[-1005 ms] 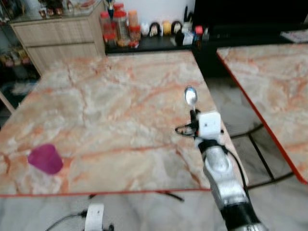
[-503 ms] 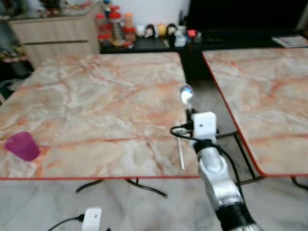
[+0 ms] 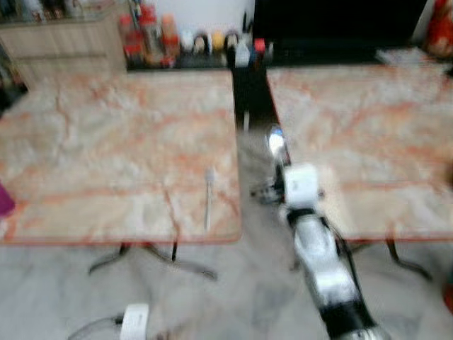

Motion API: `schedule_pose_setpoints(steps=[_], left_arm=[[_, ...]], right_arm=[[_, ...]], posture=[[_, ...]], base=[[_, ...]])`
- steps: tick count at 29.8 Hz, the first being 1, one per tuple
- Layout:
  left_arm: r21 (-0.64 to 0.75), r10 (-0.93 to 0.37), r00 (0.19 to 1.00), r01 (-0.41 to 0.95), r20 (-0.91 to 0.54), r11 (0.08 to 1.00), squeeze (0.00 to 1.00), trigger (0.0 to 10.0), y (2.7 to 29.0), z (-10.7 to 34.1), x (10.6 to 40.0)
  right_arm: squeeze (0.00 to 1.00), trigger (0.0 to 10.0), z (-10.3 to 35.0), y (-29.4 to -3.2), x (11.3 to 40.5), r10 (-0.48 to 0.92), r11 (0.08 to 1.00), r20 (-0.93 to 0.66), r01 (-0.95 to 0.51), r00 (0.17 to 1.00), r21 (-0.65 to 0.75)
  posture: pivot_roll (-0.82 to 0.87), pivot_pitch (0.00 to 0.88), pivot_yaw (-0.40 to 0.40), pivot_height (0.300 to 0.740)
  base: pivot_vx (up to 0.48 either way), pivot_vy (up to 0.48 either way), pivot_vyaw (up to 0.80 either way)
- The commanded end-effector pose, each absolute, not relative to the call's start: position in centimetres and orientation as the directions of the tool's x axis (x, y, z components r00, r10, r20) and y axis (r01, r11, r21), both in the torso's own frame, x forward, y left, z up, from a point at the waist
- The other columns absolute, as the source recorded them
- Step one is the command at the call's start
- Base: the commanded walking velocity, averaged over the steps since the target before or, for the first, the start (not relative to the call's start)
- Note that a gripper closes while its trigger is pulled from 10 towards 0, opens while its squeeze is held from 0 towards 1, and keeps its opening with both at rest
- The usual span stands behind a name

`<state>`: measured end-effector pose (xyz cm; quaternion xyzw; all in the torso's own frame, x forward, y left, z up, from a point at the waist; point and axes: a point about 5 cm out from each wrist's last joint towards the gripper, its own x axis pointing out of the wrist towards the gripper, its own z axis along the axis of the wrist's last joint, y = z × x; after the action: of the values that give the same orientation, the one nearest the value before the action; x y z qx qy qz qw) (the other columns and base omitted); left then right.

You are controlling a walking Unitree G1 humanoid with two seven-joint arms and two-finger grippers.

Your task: Setting the table

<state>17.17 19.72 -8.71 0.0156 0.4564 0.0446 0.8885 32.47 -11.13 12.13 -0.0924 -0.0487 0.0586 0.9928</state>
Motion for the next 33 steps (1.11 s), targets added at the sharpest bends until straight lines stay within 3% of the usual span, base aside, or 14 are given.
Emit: schedule_pose_setpoints(steps=[1, 33], left_arm=[[0.061, 0.086, 0.572, -0.063, -0.816, 0.996, 0.0, 10.0, 19.36, -8.85, 16.99], [0.066, 0.077, 0.574, -0.04, -0.816, 0.997, 0.0, 10.0, 19.42, -8.83, 17.01]], right_arm=[[0.0, 10.0, 12.34, -11.72, 32.61, 0.103, 0.979, 0.09, -0.086, 0.991, -0.182], [0.0, 10.0, 12.42, -11.98, 32.84, 0.084, 0.981, 0.09, -0.067, 0.992, -0.184]], posture=[[0.0, 0.032, 0.071, 0.74], [-0.02, 0.0, 0.075, 0.74]], base=[[0.0, -0.398, 0.0], [0.0, -0.394, 0.0]])
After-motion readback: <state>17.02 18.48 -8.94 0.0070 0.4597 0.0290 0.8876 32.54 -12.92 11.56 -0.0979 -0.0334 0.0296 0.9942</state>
